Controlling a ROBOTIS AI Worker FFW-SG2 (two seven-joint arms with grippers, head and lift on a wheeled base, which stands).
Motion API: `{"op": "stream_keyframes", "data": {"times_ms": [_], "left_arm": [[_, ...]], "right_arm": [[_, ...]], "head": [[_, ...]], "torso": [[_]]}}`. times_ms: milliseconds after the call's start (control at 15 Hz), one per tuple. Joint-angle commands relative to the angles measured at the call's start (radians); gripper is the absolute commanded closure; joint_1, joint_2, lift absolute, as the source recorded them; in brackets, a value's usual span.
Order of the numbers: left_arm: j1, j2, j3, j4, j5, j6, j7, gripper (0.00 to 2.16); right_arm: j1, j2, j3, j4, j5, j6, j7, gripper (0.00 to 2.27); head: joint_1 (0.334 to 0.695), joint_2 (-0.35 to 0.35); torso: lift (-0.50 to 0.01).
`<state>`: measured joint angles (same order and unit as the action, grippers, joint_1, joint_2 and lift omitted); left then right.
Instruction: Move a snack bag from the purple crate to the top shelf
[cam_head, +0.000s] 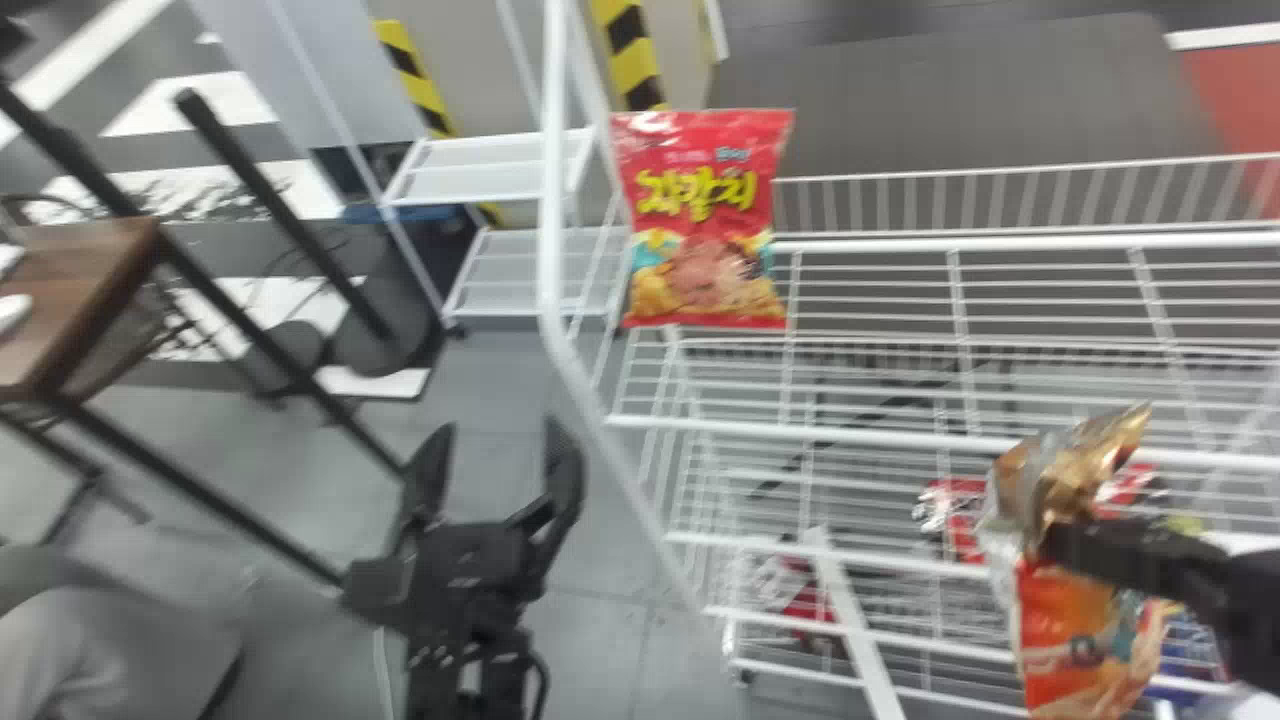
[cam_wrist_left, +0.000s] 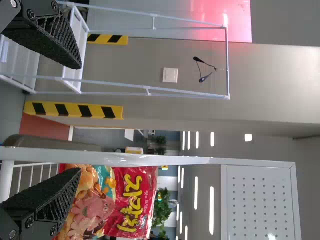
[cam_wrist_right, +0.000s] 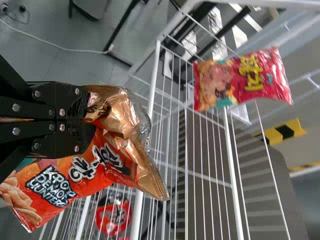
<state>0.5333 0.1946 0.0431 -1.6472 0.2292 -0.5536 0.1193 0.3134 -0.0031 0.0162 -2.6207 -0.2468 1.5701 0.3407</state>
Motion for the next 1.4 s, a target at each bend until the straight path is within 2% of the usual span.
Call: {"op": "stream_keyframes", "data": {"times_ms": [0,133,267,467,867,1067,1200,1333], "left_arm": [[0.002,0.0,0.001,0.004,0.001,-0.008,0.0,0.08],[0.002,0.002,0.001,0.007,0.001,-0.008,0.0,0.08],[0.002,0.002,0.0,0.007,0.001,-0.008,0.0,0.08],[0.002,0.003,0.001,0.014,0.002,-0.012,0.002,0.08],[-0.003,0.009,0.004,0.047,0.013,-0.048,0.003,0.08],[-0.007,0.011,0.004,0.053,0.015,-0.055,0.002,0.08],[-0.013,0.014,0.004,0.061,0.015,-0.055,0.003,0.08],[-0.024,0.017,0.003,0.08,0.016,-0.058,0.003,0.08]], "right_arm": [[-0.054,0.004,0.054,0.041,-0.019,-0.049,-0.043,2.25],[-0.079,0.004,0.062,0.131,-0.1,-0.221,-0.086,2.25],[-0.097,0.004,0.077,0.248,-0.178,-0.448,-0.097,2.25],[-0.16,0.004,0.14,0.418,-0.183,-0.795,-0.137,2.25],[-0.274,0.004,0.238,0.844,-0.235,-1.325,-0.138,2.25],[-0.375,0.004,0.272,1.105,-0.387,-1.595,-0.14,2.25],[-0.442,0.004,0.274,1.252,-0.5,-1.641,-0.101,2.25],[-0.468,0.004,0.278,1.306,-0.545,-1.651,-0.094,2.25]], "head": [[0.695,0.35],[0.695,0.35],[0.695,0.35],[0.695,0.35],[0.695,0.35],[0.695,0.35],[0.695,0.35],[0.695,0.349]], "torso": [[0.002],[0.002],[0.002],[0.002],[0.002],[0.002],[0.002],[0.002]]}}
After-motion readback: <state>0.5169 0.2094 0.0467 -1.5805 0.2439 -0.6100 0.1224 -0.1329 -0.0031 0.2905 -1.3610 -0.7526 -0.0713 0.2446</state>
